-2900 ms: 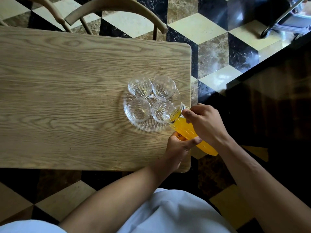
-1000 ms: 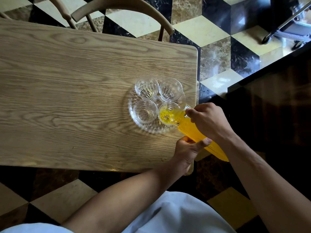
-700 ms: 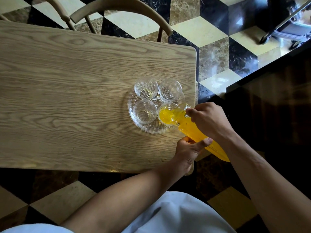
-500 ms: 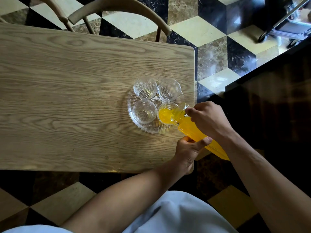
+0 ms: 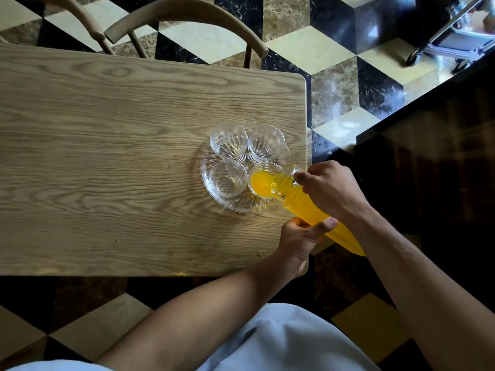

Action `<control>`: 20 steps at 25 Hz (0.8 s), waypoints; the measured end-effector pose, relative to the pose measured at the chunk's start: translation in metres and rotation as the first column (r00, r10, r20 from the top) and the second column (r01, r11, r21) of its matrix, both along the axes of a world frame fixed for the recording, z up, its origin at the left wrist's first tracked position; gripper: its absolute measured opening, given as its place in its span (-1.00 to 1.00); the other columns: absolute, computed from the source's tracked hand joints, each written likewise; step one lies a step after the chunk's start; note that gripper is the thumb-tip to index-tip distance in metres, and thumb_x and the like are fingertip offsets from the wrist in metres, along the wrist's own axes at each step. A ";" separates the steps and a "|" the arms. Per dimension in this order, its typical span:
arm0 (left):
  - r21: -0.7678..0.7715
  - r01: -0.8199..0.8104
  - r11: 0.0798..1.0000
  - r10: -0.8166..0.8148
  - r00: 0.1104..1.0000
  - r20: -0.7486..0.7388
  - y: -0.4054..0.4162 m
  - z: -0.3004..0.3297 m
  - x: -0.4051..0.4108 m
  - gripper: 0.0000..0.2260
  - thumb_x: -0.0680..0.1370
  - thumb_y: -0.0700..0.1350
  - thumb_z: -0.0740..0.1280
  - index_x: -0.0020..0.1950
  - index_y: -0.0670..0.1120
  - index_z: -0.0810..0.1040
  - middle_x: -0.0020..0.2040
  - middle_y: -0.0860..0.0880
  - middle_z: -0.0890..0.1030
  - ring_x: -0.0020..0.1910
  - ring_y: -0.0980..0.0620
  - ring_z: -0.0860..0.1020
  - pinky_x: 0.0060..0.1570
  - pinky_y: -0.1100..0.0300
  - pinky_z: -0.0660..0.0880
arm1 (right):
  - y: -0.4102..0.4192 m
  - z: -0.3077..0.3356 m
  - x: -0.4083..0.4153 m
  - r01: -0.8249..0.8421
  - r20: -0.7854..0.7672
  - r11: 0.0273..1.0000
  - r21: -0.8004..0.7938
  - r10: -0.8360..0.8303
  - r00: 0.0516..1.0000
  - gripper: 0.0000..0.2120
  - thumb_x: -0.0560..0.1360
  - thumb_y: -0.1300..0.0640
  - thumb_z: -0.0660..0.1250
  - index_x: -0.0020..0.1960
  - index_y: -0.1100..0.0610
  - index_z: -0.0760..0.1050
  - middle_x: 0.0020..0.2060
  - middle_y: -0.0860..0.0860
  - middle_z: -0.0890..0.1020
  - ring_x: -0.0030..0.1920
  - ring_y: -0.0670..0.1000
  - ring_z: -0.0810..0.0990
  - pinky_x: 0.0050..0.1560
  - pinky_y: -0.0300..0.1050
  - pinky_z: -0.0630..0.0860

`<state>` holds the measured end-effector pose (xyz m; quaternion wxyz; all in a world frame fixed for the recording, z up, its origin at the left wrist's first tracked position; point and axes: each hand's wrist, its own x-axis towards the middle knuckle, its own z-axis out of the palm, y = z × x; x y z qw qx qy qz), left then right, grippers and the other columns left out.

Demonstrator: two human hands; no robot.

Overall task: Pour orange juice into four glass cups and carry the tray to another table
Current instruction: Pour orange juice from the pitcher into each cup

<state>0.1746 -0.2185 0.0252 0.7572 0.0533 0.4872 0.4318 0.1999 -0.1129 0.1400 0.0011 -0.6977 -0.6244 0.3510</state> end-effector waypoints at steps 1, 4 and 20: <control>0.001 0.001 1.000 -0.001 1.000 0.004 0.000 0.001 0.001 -0.21 -0.09 0.21 0.76 0.03 -0.12 0.71 0.02 -0.10 0.76 0.05 -0.08 0.70 0.34 -0.20 0.55 | 0.000 0.000 0.000 -0.002 0.003 1.000 0.002 0.002 1.000 -0.60 0.56 -0.07 0.32 -0.26 0.22 0.64 -0.29 0.14 0.71 -0.21 0.17 0.67 -0.14 0.14 0.63; 0.000 -0.003 1.000 0.003 1.000 0.004 0.000 0.003 0.003 -0.23 -0.08 0.20 0.76 0.01 -0.12 0.72 0.04 -0.12 0.76 0.09 -0.12 0.69 0.36 -0.22 0.53 | 0.001 0.001 0.001 -0.010 0.006 1.000 0.004 0.010 1.000 -0.58 0.56 -0.08 0.32 -0.26 0.23 0.64 -0.28 0.14 0.71 -0.22 0.18 0.66 -0.15 0.15 0.62; 0.020 -0.024 1.000 0.023 0.999 0.035 -0.003 0.007 0.004 -0.21 -0.08 0.19 0.76 0.04 -0.13 0.71 0.05 -0.12 0.76 0.06 -0.10 0.72 0.30 -0.13 0.58 | -0.001 0.005 0.001 -0.008 -0.002 1.000 -0.008 0.008 1.000 -0.59 0.54 -0.06 0.33 -0.24 0.27 0.64 -0.27 0.17 0.71 -0.19 0.22 0.66 -0.15 0.14 0.60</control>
